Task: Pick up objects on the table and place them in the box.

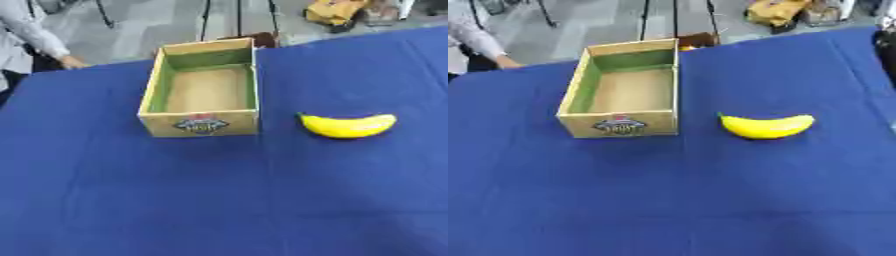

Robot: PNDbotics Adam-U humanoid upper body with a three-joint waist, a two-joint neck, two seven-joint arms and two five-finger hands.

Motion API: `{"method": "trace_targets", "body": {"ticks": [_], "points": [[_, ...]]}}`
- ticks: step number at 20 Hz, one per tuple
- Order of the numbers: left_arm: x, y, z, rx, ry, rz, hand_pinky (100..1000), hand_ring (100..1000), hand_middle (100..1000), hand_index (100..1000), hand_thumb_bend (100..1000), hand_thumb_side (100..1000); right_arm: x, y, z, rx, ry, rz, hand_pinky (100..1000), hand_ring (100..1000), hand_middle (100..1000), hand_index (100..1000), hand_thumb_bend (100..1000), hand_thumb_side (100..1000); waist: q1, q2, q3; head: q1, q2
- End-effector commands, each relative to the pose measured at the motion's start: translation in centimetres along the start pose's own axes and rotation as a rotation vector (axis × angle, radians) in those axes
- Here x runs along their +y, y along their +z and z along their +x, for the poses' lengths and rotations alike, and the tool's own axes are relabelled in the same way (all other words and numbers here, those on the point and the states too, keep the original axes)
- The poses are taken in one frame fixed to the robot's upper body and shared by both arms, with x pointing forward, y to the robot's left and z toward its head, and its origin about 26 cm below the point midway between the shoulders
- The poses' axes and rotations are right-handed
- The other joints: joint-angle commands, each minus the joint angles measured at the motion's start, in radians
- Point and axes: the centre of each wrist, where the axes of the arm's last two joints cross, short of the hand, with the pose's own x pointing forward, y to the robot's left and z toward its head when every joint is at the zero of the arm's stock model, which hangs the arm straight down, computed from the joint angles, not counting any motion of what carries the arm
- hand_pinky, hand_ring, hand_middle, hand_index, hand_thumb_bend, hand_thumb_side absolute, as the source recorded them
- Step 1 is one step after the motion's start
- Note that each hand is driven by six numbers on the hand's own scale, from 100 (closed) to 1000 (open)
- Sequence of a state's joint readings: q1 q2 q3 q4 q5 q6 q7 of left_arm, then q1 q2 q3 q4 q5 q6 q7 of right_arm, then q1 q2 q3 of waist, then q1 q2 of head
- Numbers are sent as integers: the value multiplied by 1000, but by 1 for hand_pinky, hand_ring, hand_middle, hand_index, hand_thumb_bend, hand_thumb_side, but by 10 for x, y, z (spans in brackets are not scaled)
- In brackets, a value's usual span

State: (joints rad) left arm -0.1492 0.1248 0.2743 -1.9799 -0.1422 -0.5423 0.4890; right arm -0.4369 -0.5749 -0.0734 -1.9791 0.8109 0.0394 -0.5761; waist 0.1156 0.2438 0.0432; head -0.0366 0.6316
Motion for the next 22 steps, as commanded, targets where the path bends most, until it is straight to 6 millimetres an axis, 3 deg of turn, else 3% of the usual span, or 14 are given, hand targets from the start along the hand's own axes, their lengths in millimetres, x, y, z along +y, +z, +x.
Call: {"method": "trace_targets", "body": {"ticks": [1, 7, 11, 13, 16, 18, 22], "points": [[0, -10, 5, -40, 1, -14, 330, 630, 665, 734, 100, 893, -6, -9, 3, -24, -2, -27, 435, 651, 485, 646, 100, 946, -8, -14, 3, 1, -5], [0, -11, 5, -44, 0, -15, 336, 630, 665, 735, 100, 893, -5, -9, 3, -25, -1, -25, 440, 654, 490, 659, 100, 960, -12, -20, 5, 1, 0], [1, -12, 5, -46, 1, -14, 339, 628, 661, 732, 100, 891, -3, -16, 4, -37, 22, 27, 499, 696, 512, 708, 100, 1000, -16, -26, 7, -11, 6], [1, -11, 5, -45, 1, -17, 339, 629, 662, 732, 100, 892, 1, -24, 5, -45, 43, 88, 547, 733, 531, 748, 179, 1000, -17, -29, 8, -21, 9], [1, -11, 5, -42, 1, -23, 340, 629, 663, 734, 100, 891, 9, -38, 9, -56, 71, 220, 639, 812, 594, 859, 388, 1000, -17, -34, 13, -30, 11], [1, -10, 5, -40, 1, -27, 340, 630, 663, 734, 100, 891, 17, -46, 10, -56, 110, 361, 697, 859, 656, 894, 401, 1000, -17, -38, 16, -32, 12], [2, -9, 5, -34, 1, -35, 338, 631, 664, 735, 100, 891, 31, -60, 11, -84, 208, 671, 775, 920, 781, 930, 528, 1000, -15, -43, 19, -33, 14]]}}
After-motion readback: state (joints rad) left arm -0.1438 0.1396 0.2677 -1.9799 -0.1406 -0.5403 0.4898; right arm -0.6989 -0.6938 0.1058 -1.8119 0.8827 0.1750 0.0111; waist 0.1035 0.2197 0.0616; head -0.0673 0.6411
